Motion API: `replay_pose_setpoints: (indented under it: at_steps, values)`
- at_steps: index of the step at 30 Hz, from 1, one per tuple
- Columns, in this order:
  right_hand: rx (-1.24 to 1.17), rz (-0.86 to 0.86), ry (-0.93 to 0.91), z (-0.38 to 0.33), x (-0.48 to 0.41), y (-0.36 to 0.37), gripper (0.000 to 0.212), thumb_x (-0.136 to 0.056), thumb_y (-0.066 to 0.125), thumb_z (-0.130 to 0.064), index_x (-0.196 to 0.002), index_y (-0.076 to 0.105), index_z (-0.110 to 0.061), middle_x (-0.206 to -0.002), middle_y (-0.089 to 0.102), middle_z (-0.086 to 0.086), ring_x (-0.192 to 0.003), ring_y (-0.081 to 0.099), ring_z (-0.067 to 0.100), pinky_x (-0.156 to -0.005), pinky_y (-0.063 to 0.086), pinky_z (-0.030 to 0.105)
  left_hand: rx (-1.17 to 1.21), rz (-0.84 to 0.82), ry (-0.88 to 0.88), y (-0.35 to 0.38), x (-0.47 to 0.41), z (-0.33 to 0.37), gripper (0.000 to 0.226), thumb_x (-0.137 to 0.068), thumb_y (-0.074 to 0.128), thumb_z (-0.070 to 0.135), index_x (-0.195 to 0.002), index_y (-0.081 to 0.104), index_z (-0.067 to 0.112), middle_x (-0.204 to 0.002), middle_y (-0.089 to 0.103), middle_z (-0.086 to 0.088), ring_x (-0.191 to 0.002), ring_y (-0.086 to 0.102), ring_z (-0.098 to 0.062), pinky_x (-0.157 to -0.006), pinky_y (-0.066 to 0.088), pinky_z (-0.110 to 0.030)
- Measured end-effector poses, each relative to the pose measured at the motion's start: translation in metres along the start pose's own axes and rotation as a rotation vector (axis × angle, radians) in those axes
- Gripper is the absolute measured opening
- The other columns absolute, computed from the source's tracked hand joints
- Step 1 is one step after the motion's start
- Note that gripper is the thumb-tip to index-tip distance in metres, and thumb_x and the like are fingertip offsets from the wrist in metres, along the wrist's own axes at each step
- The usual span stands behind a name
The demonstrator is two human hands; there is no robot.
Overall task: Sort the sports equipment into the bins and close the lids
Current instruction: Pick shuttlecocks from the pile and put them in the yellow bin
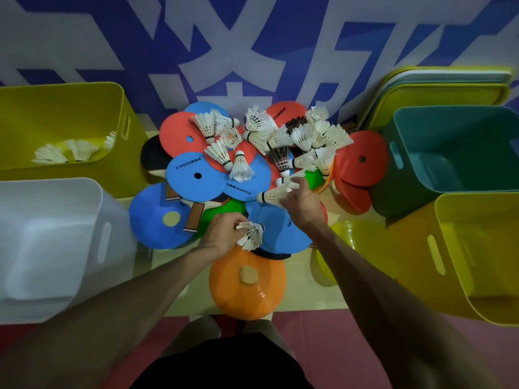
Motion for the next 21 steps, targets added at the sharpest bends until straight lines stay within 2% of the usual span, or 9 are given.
replay_pose_setpoints:
  at_steps: [2,4,6,10,13,15,17,21]
  values:
    - [0.019,0.000,-0.021,-0.012,-0.004,-0.001,0.048,-0.087,0.062,-0.012,-0.131,0.044,-0.010,-0.103,0.068,0.013,-0.091,0.064,0.029,-0.055,0.043,0.025,0.031,0.080,-0.004,-0.025,-0.003,0.001,0.018,-0.082,0.071,0.015,-0.098,0.071,0.008,-0.090,0.071,-0.004,-0.079,0.061,-0.012,-0.071,0.051,-0.028]
    - [0.033,0.001,-0.050,-0.028,-0.008,-0.002,0.045,-0.088,0.062,-0.013,-0.131,0.048,-0.008,-0.108,0.069,0.013,-0.092,0.065,0.026,-0.066,0.050,0.028,0.078,0.140,-0.011,-0.052,-0.006,0.004,0.016,-0.081,0.072,0.017,-0.096,0.071,0.009,-0.082,0.068,-0.001,-0.074,0.060,-0.013,-0.070,0.054,-0.034]
    - [0.027,-0.011,-0.076,-0.047,-0.012,0.001,0.043,-0.090,0.062,-0.013,-0.131,0.051,-0.007,-0.114,0.067,0.013,-0.092,0.065,0.021,-0.071,0.051,0.023,0.132,0.188,-0.016,-0.081,-0.009,0.005,0.015,-0.082,0.072,0.015,-0.096,0.071,0.009,-0.077,0.064,0.003,-0.072,0.060,-0.013,-0.070,0.055,-0.035]
    - [0.000,-0.008,-0.136,-0.091,-0.024,0.013,0.037,-0.088,0.064,-0.015,-0.124,0.058,-0.009,-0.109,0.069,0.014,-0.097,0.065,0.025,-0.086,0.050,0.034,0.192,0.346,0.007,-0.146,-0.016,0.002,0.014,-0.081,0.072,0.014,-0.094,0.071,0.007,-0.085,0.069,-0.007,-0.079,0.064,-0.020,-0.071,0.053,-0.035]
    - [-0.036,-0.026,-0.170,-0.129,-0.032,0.024,0.033,-0.088,0.064,-0.014,-0.120,0.060,-0.009,-0.098,0.068,0.010,-0.088,0.064,0.022,-0.084,0.051,0.033,0.241,0.458,0.010,-0.196,-0.017,-0.001,0.014,-0.084,0.069,0.012,-0.096,0.071,0.006,-0.083,0.066,-0.006,-0.072,0.058,-0.015,-0.066,0.047,-0.028]
    - [-0.052,-0.032,-0.221,-0.157,-0.035,0.032,0.031,-0.088,0.063,-0.012,-0.119,0.061,-0.009,-0.090,0.067,0.007,-0.078,0.061,0.017,-0.082,0.052,0.033,0.268,0.536,-0.012,-0.233,-0.014,-0.007,0.015,-0.085,0.068,0.013,-0.098,0.071,0.008,-0.084,0.065,-0.004,-0.077,0.060,-0.017,-0.071,0.048,-0.030]
    - [-0.042,-0.021,-0.285,-0.184,-0.038,0.041,0.031,-0.087,0.063,-0.011,-0.118,0.062,-0.010,-0.092,0.070,0.009,-0.080,0.063,0.018,-0.083,0.051,0.033,0.298,0.603,-0.047,-0.268,-0.009,-0.021,0.016,-0.086,0.067,0.016,-0.100,0.071,0.010,-0.089,0.068,-0.006,-0.084,0.063,-0.020,-0.078,0.051,-0.034]
    - [-0.012,-0.013,-0.384,-0.240,-0.041,0.062,0.033,-0.088,0.061,-0.013,-0.121,0.062,-0.013,-0.097,0.071,0.007,-0.089,0.065,0.020,-0.079,0.045,0.020,0.311,0.733,-0.121,-0.327,0.006,-0.059,0.019,-0.086,0.065,0.020,-0.102,0.072,0.013,-0.093,0.070,-0.003,-0.087,0.067,-0.022,-0.081,0.056,-0.042]
Point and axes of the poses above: each hand's wrist, its own x-axis away from the middle knuckle, its own y-axis out of the palm, z = x × y, the point moved 6 cm from there along -x, towards the middle knuckle
